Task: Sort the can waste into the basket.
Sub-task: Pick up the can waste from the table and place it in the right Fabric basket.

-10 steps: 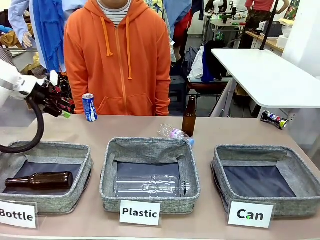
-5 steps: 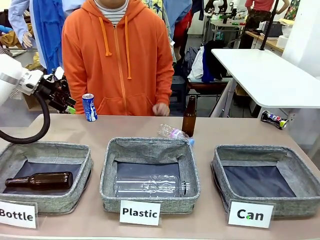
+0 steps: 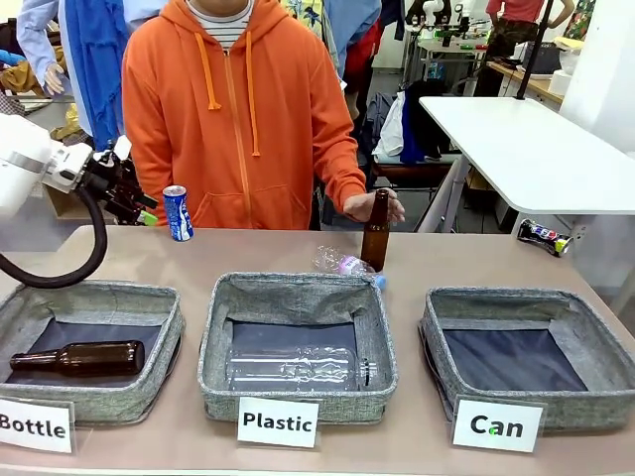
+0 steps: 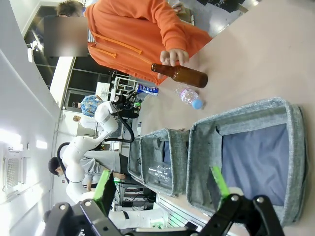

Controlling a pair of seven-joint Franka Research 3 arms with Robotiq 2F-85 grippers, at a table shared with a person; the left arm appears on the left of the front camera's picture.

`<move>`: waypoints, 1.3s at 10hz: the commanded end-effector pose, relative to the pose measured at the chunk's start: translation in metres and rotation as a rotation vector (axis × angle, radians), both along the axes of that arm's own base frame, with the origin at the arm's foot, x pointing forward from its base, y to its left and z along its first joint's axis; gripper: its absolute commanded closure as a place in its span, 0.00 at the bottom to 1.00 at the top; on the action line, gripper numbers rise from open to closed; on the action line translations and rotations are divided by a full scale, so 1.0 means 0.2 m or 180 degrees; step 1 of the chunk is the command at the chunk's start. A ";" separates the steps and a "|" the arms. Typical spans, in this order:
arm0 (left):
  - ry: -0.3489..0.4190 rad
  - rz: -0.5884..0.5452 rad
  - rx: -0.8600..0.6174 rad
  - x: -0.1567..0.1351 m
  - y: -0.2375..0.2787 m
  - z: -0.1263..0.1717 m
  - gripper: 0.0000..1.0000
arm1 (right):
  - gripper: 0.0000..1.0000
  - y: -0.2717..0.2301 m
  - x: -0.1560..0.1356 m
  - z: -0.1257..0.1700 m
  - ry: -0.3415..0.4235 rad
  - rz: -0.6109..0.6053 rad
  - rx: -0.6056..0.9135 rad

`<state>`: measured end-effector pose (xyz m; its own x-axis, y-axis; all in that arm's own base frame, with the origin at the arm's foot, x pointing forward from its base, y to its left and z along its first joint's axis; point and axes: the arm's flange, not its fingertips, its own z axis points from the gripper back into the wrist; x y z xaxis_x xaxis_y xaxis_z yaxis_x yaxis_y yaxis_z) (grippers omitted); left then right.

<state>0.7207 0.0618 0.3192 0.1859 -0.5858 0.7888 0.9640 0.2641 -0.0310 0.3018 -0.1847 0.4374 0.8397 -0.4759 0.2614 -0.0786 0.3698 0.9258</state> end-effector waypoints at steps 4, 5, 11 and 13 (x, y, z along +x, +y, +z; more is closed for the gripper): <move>-0.0026 0.0232 -0.0141 0.25 -0.08 -0.07 0.00 | 0.00 -0.01 0.01 0.01 -0.0080 -0.0004 0.0021; 0.0012 0.0189 -0.0137 0.28 -0.11 -0.09 0.00 | 0.00 -0.01 0.01 0.01 -0.0080 -0.0004 0.0021; 0.0052 -0.0064 -0.0176 0.33 -0.15 -0.14 0.00 | 0.00 -0.01 0.01 0.01 -0.0080 -0.0004 0.0021; 0.0003 -0.0195 -0.0121 0.33 -0.16 -0.15 0.60 | 0.00 -0.01 0.01 0.01 -0.0080 -0.0004 0.0021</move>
<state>0.7764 0.0300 0.2864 0.1691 -0.5539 0.8152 0.9718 0.2317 -0.0442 0.3018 -0.1847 0.4374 0.8398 -0.4759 0.2613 -0.0786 0.3696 0.9259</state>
